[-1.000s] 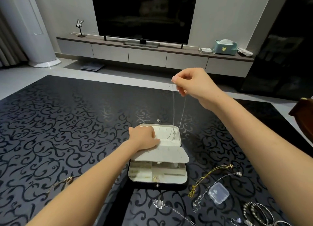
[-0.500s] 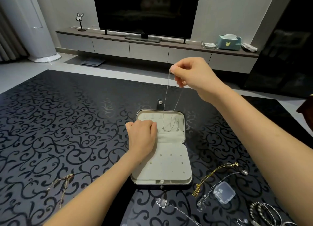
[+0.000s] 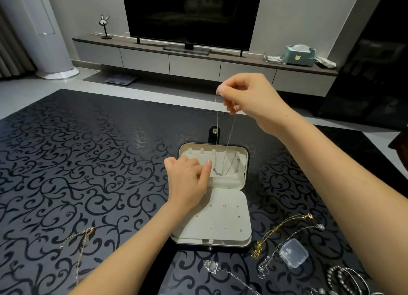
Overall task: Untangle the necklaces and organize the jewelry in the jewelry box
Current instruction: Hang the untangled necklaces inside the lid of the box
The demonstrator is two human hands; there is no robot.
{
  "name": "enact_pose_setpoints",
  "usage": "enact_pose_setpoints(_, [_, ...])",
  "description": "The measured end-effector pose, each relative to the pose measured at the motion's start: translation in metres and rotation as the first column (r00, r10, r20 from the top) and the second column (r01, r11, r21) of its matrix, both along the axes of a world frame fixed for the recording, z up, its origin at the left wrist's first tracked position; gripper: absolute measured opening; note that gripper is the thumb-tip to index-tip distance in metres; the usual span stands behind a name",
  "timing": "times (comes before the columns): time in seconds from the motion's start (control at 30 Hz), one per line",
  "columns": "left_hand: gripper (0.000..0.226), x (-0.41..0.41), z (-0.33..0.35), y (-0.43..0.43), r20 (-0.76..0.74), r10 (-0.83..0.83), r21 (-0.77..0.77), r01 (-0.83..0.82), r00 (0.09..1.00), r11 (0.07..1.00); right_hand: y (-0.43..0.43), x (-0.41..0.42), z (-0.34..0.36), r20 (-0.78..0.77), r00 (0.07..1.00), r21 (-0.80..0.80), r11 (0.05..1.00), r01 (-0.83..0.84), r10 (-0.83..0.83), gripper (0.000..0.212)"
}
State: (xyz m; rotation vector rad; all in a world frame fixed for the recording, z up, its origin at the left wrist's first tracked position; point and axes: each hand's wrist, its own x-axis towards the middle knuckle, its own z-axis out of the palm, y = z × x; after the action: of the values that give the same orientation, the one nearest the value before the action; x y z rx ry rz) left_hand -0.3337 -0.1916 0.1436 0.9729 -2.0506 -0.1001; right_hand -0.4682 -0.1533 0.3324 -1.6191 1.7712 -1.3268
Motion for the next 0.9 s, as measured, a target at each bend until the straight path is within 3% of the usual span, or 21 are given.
enact_pose_setpoints(0.23, [0.048, 0.001, -0.003, 0.002, -0.012, 0.026, -0.113, -0.027, 1.0, 0.993, 0.018, 0.002, -0.032, -0.188, 0.981, 0.143, 0.99, -0.016, 0.043, 0.014])
enact_pose_setpoints(0.43, [0.046, 0.0, -0.001, 0.003, 0.012, 0.039, -0.066, -0.038, 0.999, 0.997, 0.015, 0.01, -0.064, -0.52, 0.854, 0.179, 0.979, 0.096, 0.012, 0.016])
enact_pose_setpoints(0.53, [0.04, 0.0, 0.001, 0.004, -0.022, 0.037, -0.021, -0.038, 0.999, 0.999, 0.011, 0.016, -0.08, -0.673, 0.736, 0.081, 0.981, 0.178, -0.078, 0.02])
enact_pose_setpoints(0.77, [0.04, -0.001, 0.001, 0.001, -0.037, 0.073, 0.083, -0.07, 0.997, 0.994, 0.006, 0.022, -0.123, -0.891, 0.306, -0.25, 0.925, 0.285, -0.335, 0.021])
enact_pose_setpoints(0.9, [0.034, 0.0, 0.001, 0.002, -0.021, 0.064, 0.092, -0.062, 0.998, 0.994, 0.006, 0.026, -0.124, -0.844, 0.242, -0.39, 0.858, 0.333, -0.478, 0.03])
